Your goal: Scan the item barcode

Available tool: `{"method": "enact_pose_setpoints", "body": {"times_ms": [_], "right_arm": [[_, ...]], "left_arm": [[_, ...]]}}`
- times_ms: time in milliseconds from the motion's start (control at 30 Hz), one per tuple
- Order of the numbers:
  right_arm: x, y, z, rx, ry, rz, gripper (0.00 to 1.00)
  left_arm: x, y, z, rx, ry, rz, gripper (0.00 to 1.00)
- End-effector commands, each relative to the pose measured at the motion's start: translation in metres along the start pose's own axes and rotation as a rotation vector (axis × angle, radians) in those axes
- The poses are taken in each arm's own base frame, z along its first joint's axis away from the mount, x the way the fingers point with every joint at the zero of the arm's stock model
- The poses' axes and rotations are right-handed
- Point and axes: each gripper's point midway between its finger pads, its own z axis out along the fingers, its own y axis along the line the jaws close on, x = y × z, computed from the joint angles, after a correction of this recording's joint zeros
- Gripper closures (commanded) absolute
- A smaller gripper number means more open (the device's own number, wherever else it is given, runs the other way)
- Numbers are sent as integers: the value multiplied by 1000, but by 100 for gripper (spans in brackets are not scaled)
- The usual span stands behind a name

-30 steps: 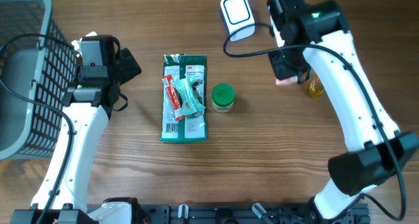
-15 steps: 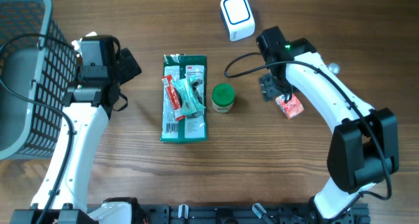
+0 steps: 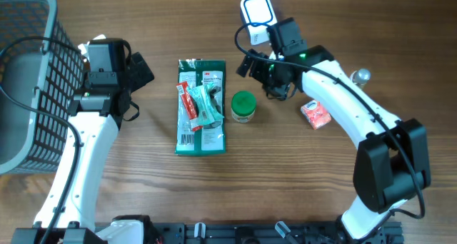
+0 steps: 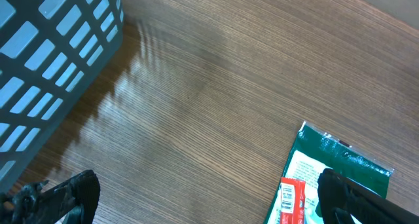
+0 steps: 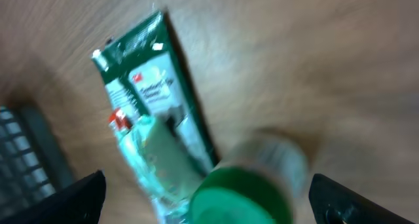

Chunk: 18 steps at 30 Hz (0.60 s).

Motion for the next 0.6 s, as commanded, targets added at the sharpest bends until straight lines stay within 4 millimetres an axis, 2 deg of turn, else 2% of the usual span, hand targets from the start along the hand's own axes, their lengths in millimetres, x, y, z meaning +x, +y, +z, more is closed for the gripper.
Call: {"method": "enact_pose_setpoints", "body": {"times_ms": [0,100,167,233,333,433,567], "right_arm": [[18,12,3,-29,61,89,0],[24,10,3,-20,90,131,10],[32,0,2,28,117,228,10],[36,-6,1,55,129,287,0],[41,-7,2,71,139,334,0],[56,-9,4,122,148,410,0],[72,-13,12,224,35,478,0]], "left_arm": [[-4,2,0,-11,-12,-3,0],[-4,2,0,-11,-12,-3,0],[-4,2,0,-11,-12,-3,0],[-4,2,0,-11,-12,-3,0],[-4,2,0,-11,-12,-3,0],[-4,2,0,-11,-12,-3,0],[-4,2,0,-11,-12,-3,0]]}}
